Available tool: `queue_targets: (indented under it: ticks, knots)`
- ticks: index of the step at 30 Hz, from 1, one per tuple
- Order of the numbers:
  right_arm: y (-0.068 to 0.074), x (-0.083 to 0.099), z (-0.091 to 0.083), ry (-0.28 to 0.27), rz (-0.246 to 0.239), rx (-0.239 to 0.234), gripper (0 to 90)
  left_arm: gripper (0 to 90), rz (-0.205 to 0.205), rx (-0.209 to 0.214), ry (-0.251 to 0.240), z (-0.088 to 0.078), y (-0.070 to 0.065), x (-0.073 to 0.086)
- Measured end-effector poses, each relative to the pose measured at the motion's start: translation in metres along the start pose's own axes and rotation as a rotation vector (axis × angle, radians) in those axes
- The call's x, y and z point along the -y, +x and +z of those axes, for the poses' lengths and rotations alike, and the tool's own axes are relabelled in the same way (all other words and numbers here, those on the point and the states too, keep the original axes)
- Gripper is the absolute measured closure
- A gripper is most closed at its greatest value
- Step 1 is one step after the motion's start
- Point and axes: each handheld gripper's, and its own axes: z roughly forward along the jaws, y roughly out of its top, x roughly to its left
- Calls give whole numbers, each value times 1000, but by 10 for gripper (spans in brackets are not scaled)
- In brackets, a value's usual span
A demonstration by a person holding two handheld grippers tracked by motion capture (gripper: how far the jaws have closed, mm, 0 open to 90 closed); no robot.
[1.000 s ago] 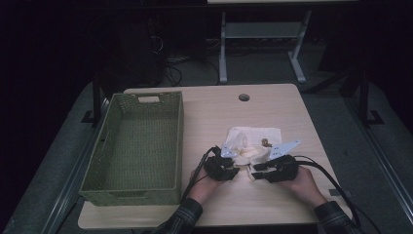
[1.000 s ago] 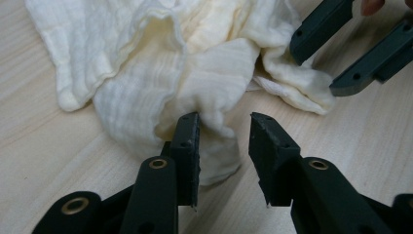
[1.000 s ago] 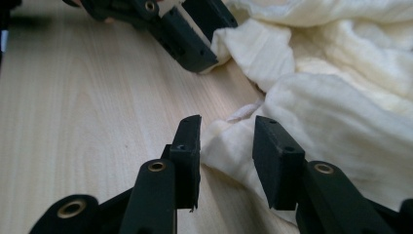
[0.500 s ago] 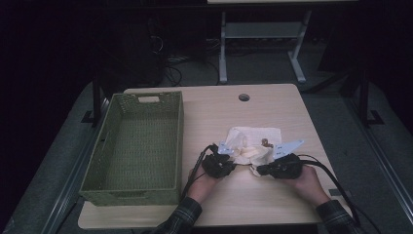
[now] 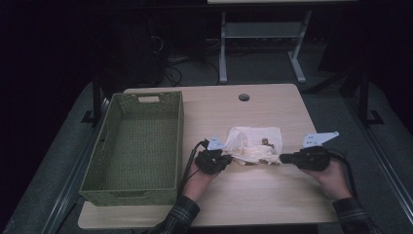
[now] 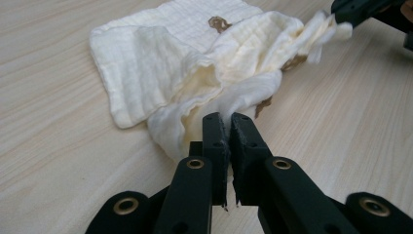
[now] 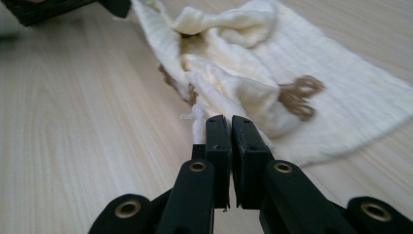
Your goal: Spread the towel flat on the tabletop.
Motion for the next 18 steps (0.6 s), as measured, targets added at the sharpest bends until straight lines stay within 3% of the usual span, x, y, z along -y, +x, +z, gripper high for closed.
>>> queue_targets:
  ticks: [6,11,18]
  knots:
    - [-17,12,-24,-26,44,58,866,859,-9,-14,-6,-2,1,-1]
    - [-34,25,-37,-6,94,117,870,860,-26,-30,-3,-1,3,-1]
    - [-51,34,-39,27,128,158,870,858,-21,-25,-5,2,3,-5]
